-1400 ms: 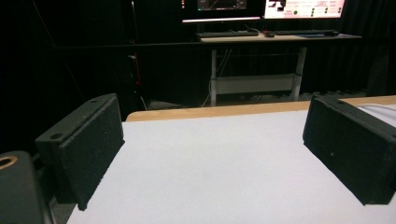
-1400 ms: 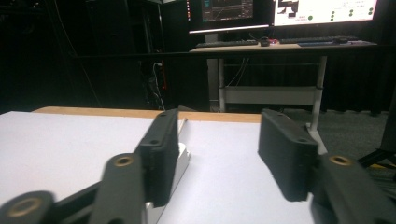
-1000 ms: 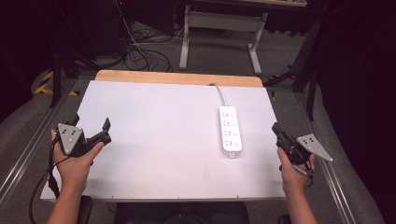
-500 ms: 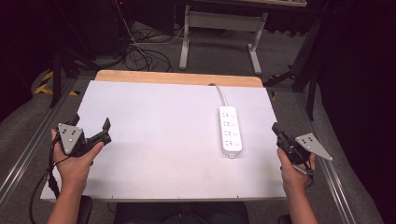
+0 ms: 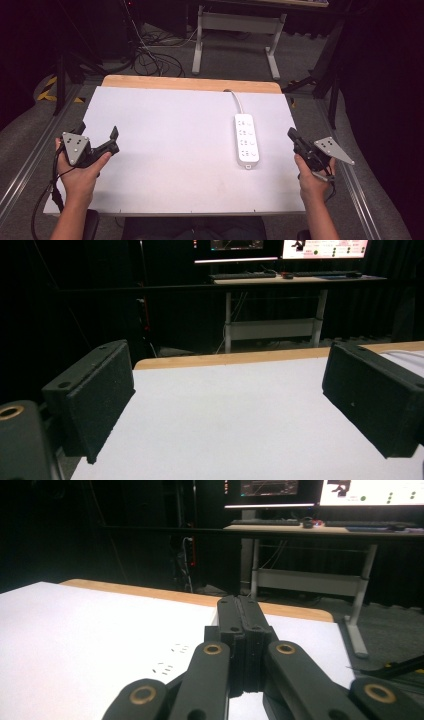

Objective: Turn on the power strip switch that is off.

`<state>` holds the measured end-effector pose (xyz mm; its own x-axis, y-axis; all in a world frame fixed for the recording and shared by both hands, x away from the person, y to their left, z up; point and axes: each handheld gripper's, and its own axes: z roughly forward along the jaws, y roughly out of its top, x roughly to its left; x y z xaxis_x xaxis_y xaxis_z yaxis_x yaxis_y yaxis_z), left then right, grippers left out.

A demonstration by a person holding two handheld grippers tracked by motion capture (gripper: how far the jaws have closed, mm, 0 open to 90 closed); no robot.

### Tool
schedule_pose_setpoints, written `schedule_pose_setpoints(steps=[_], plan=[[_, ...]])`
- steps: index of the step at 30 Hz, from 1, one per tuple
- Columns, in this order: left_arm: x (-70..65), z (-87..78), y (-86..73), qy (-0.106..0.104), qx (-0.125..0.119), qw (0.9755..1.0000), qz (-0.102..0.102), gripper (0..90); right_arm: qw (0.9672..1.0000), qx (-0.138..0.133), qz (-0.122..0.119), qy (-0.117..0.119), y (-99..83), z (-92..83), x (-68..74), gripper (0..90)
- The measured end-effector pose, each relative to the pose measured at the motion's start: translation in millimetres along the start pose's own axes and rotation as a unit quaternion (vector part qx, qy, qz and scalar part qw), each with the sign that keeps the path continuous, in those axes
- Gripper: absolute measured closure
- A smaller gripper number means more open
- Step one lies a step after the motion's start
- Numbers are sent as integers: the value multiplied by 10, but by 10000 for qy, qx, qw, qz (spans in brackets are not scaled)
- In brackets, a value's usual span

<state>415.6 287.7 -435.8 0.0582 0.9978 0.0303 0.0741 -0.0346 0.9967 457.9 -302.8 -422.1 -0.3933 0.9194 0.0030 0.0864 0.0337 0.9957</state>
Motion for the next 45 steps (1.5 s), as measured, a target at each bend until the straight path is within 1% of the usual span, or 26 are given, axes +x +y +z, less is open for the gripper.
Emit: schedule_pose_setpoints(steps=[2, 6, 7, 9, 10, 11, 13, 15, 17, 20, 22, 26, 27, 29, 30, 32, 33, 34, 36, 38, 42, 43, 44, 45], plan=[[3, 0, -1, 3, 2, 10000, 0, 70, 10000, 41, -41, 70, 13, 46, 36, 900], [8, -3, -2, 7, 2, 10000, -4, 71, 9999, 76, -25, 136, 26, 95, 68, 900], [6, -5, -2, 12, 8, 10000, -13, 70, 9998, 130, -19, 170, 28, 145, 97, 900], [8, -10, -1, 22, 7, 10000, -20, 70, 9997, 154, -22, 185, 26, 164, 107, 900], [13, -12, -1, 28, 3, 10000, 1, 70, 9995, 232, -40, 221, 21, 214, 139, 900], [12, -12, -4, 28, 6, 10000, -22, 70, 9995, 232, -40, 221, 21, 214, 139, 900], [17, -14, -4, 27, -6, 10000, -24, 69, 9990, 352, -95, 271, 11, 283, 194, 900], [21, -19, -4, 33, -2, 10000, -22, 69, 9989, 369, -94, 273, 7, 298, 207, 900], [25, -25, -5, 49, 2, 10000, -15, 70, 9983, 487, -142, 301, -9, 356, 253, 900], [28, -31, -6, 54, 1, 10000, -16, 70, 9978, 547, -195, 330, -20, 391, 272, 900], [30, -33, -7, 64, 3, 10000, -6, 71, 9970, 651, -224, 351, -34, 428, 285, 900], [30, -36, -9, 65, 13, 10000, -20, 73, 9964, 733, -192, 383, -53, 462, 294, 900], [29, -36, -9, 64, 13, 10000, -15, 74, 9953, 837, -228, 429, -73, 491, 308, 900], [28, -35, -9, 60, 12, 10000, 4, 75, 9951, 863, -235, 431, -79, 500, 315, 900], [27, -35, -9, 57, 16, 10000, 13, 75, 9944, 918, -255, 450, -87, 514, 322, 900], [24, -37, -10, 52, 13, 10000, 1, 76, 9925, 1084, -245, 513, -113, 560, 324, 900], [24, -38, -10, 53, 12, 10000, 2, 76, 9919, 1139, -221, 526, -123, 576, 327, 900], [25, -40, -10, 55, 13, 10000, 1, 76, 9919, 1139, -221, 526, -123, 576, 327, 900], [29, -44, -8, 64, 19, 10000, 9, 77, 9891, 1351, -185, 557, -159, 625, 342, 900], [32, -45, -9, 60, 29, 10000, -2, 77, 9858, 1557, -229, 585, -201, 677, 362, 900], [31, -44, -10, 64, 25, 10000, -3, 79, 9823, 1775, -187, 569, -248, 748, 365, 900], [31, -45, -10, 59, 25, 10000, 2, 79, 9823, 1775, -187, 569, -248, 748, 365, 900], [29, -46, -10, 56, 23, 10000, 1, 80, 9807, 1855, -176, 597, -266, 781, 368, 900], [29, -46, -10, 61, 20, 10000, 3, 80, 9807, 1855, -176, 597, -266, 781, 368, 900]])
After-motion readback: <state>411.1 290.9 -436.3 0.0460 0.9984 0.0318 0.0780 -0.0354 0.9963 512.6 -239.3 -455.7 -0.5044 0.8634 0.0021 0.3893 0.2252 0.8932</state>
